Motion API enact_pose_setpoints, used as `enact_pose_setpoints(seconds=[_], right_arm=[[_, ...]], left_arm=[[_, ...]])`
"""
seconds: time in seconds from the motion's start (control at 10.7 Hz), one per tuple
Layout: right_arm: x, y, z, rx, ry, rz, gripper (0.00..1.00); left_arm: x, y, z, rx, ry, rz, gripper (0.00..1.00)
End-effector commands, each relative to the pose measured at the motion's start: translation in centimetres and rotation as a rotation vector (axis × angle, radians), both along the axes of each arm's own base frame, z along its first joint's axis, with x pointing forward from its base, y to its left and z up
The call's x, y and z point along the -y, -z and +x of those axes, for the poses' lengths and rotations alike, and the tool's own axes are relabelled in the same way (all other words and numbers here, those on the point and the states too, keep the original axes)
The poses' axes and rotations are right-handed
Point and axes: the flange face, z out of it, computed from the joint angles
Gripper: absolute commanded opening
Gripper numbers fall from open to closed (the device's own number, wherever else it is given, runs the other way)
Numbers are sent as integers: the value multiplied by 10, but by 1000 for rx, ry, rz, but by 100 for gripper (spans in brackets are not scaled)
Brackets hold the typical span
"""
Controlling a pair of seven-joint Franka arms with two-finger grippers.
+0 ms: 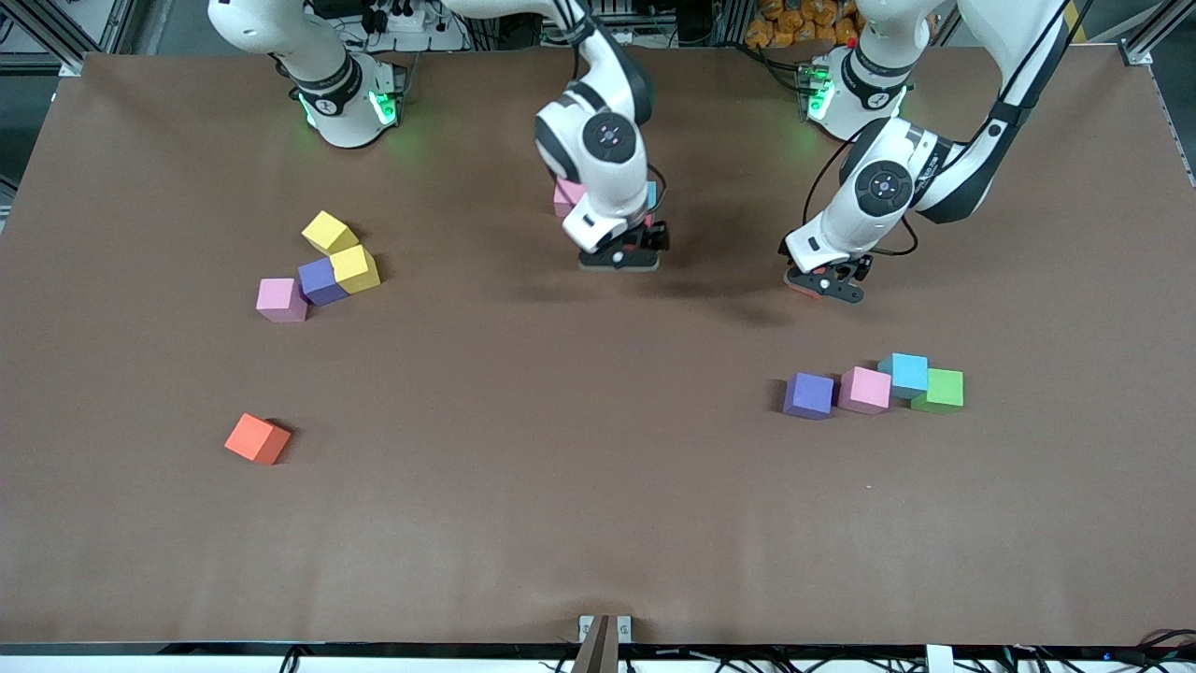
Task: Form number 2 with 11 blocks
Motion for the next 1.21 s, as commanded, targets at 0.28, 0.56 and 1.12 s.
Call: enact_pose_setpoints(seconds=[0.28,0.56,1.12], right_arm=[[140,-51,113,-85,-189,2,100],[221,-57,157,-135,-193,17,100],[405,-58,222,-131,-408,12,100]], left_arm=[[-1,-2,-3,27,-3,1,54],[2,-12,15,55,-36,-23,46],[50,-44,80,105,-202,-154,47]])
